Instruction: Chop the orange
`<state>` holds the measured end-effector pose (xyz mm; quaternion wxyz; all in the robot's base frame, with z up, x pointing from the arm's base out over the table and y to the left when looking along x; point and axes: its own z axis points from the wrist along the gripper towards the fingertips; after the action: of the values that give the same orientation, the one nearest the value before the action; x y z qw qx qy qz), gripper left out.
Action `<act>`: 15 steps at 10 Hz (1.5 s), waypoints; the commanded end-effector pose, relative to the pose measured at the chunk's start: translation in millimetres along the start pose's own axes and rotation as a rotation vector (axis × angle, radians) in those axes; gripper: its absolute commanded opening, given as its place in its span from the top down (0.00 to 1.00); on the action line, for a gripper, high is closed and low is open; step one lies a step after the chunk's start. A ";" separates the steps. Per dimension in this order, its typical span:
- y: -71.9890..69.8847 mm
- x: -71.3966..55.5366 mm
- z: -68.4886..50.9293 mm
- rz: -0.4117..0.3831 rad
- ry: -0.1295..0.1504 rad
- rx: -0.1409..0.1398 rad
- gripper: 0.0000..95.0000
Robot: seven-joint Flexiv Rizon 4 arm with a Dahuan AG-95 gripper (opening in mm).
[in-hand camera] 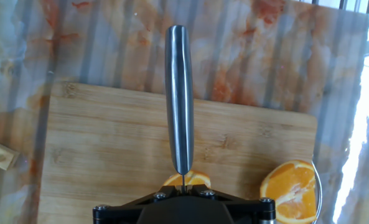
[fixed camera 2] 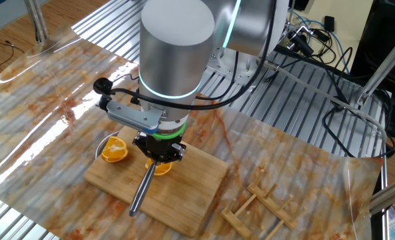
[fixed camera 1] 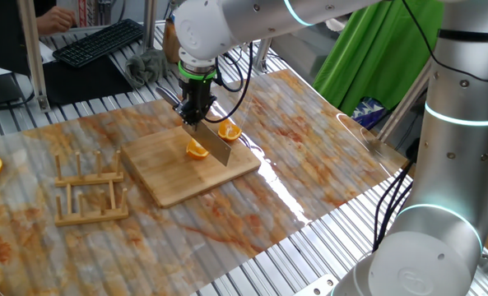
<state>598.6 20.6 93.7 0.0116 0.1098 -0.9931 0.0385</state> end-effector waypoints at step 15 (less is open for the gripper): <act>1.4 -0.7 13.1 -0.002 -0.019 -0.001 1.00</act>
<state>599.0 21.3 81.0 0.0022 0.1117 -0.9931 0.0363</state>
